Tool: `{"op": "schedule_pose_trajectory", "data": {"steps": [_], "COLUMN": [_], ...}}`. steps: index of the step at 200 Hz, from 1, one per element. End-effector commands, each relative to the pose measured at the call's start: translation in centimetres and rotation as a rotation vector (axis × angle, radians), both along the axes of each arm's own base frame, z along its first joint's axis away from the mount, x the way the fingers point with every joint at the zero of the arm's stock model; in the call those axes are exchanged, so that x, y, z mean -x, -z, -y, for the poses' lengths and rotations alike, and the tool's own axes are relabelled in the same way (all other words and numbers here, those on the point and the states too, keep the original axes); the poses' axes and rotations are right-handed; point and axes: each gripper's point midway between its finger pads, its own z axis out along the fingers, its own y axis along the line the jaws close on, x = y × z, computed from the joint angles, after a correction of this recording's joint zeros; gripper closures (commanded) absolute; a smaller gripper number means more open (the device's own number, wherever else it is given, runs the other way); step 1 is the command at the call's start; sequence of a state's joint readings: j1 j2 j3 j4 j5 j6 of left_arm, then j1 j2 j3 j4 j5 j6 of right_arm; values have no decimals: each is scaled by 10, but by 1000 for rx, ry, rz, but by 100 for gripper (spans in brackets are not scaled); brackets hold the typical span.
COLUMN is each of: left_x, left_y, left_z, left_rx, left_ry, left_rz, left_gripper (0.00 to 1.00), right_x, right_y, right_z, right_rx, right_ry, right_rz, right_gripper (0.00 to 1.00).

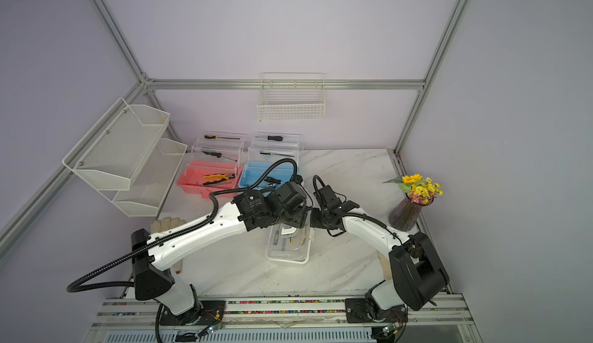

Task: Close toolboxes
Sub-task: Close the toolbox lid, then fasten the toolbox latch on the toolbox.

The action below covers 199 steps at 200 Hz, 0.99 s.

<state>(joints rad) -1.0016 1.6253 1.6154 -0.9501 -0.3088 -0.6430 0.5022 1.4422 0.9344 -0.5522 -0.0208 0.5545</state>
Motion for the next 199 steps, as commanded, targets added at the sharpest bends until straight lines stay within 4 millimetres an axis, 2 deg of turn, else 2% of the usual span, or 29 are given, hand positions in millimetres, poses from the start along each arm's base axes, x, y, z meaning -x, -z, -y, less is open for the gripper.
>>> {"op": "schedule_pose_trajectory", "data": {"steps": [1,16,39,59,62,71,104,146,199], "left_x": [-14,-17,-20,-21,-21,-21,-21,-31,-33], "left_y": [-5,6,21,33,35,40,61,91,105], "left_z": [-36,-47,-51,-45,-44,-39,-29,-41,-38], "left_rx": [6,-6,-16,-22,-23,-22,-47,-56,-10], "left_ry": [-101,-127,-138,-124,-119,-99,-71,-119,-111], "left_rz": [38,32,17,-11,-16,-29,-77,-138,-170], "left_gripper": [10,0,0,0,0,0,0,0,0], "right_x": [1,1,0,-2,-2,-4,-1,8,14], "right_y": [-20,-24,-31,-34,-41,-45,-40,-35,-32], "right_z": [13,18,18,23,25,32,44,39,25], "right_rx": [28,29,15,21,13,11,-3,-51,-163], "right_ry": [-2,1,-5,0,4,17,39,3,-34], "right_rz": [14,17,21,22,43,50,35,10,-4], "right_gripper": [46,44,41,40,39,39,39,36,31]}}
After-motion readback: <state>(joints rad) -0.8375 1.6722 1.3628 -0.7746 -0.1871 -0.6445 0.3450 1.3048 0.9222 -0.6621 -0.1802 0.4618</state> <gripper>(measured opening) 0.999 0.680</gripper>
